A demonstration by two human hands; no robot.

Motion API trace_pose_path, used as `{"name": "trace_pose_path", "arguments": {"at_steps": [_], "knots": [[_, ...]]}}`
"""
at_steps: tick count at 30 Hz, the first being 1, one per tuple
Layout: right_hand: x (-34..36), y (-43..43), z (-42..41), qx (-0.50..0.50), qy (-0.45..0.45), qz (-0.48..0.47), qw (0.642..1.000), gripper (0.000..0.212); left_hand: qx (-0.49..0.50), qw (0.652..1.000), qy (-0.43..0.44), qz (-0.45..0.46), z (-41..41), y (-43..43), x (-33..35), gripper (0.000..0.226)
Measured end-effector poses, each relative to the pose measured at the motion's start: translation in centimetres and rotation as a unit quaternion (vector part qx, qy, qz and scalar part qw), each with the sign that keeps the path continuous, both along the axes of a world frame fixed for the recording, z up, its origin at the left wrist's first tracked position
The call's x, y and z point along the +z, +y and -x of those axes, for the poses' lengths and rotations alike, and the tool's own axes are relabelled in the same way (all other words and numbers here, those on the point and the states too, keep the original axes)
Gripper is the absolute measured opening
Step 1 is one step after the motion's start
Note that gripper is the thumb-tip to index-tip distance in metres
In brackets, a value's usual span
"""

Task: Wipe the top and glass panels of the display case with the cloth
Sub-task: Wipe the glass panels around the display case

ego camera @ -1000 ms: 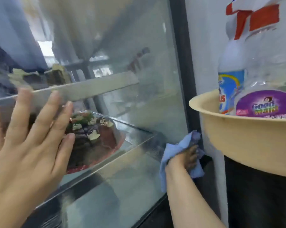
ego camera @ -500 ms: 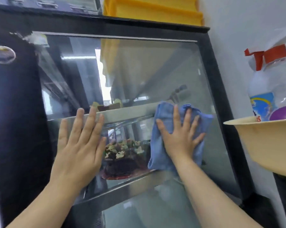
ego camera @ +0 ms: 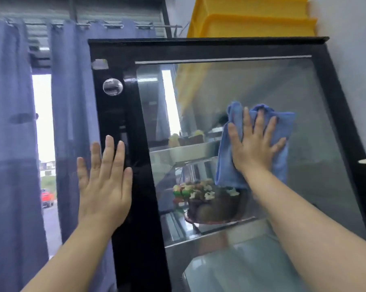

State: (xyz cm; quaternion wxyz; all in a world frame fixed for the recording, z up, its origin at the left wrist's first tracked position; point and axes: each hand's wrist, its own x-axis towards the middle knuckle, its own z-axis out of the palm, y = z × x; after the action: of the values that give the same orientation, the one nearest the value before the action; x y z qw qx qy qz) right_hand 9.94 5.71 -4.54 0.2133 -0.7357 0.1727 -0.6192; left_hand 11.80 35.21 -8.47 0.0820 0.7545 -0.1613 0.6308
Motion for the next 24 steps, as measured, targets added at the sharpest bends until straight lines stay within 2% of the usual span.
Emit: {"name": "trace_pose_path", "arguments": {"at_steps": [1,2,4,6,8,10,12,14,15,16,17,20,22,24], "knots": [[2.1,1.2,0.1,0.009,-0.010,-0.030,0.999,0.062,-0.005,1.000,0.002,-0.002,0.0,-0.2,0.0,0.058],[3.5,3.5,0.0,0.015,-0.013,-0.011,1.000,0.059,-0.008,1.000,0.001,-0.002,-0.1,-0.1,0.1,0.058],[3.1,8.6,-0.6,0.023,-0.022,0.131,0.991,0.058,-0.015,1.000,-0.007,-0.001,0.0,-0.2,0.0,0.057],[-1.6,12.0,-0.9,0.018,-0.028,0.275,0.961,0.064,-0.009,1.000,-0.011,-0.001,0.3,-0.1,-0.6,0.057],[-6.9,11.3,-0.4,0.029,-0.014,0.365,0.931,0.066,-0.004,1.000,-0.005,-0.012,0.4,0.4,-2.2,0.056],[-8.0,7.6,-0.2,0.018,-0.008,0.406,0.914,0.066,-0.009,1.000,0.010,-0.027,0.6,1.5,-4.4,0.055],[-5.0,4.3,-0.2,-0.005,0.003,0.336,0.942,0.072,0.002,0.999,0.025,-0.032,0.6,2.6,-6.3,0.054],[-0.5,3.8,-0.1,-0.003,-0.005,0.182,0.983,0.076,0.012,0.999,0.035,-0.027,0.8,2.9,-7.8,0.055],[1.0,5.1,-0.3,0.002,-0.004,0.137,0.991,0.077,0.018,0.999,0.042,-0.018,1.0,3.0,-8.7,0.055],[1.4,7.0,-0.4,0.004,-0.003,0.128,0.992,0.077,0.014,0.999,0.051,-0.008,1.1,2.8,-9.6,0.055],[0.7,8.9,-0.6,0.003,-0.011,0.159,0.987,0.077,0.007,0.998,0.058,0.002,1.2,2.5,-10.7,0.055],[-7.7,12.0,-0.6,0.018,-0.026,0.346,0.938,0.073,0.000,0.997,0.076,0.016,1.0,1.5,-14.0,0.055],[-13.5,9.7,-0.1,0.024,-0.009,0.462,0.887,0.068,0.004,0.997,0.081,0.020,1.0,1.2,-14.8,0.054],[-14.8,5.3,0.2,0.009,0.000,0.515,0.857,0.066,0.010,0.997,0.080,0.019,1.0,1.4,-14.8,0.054]]}}
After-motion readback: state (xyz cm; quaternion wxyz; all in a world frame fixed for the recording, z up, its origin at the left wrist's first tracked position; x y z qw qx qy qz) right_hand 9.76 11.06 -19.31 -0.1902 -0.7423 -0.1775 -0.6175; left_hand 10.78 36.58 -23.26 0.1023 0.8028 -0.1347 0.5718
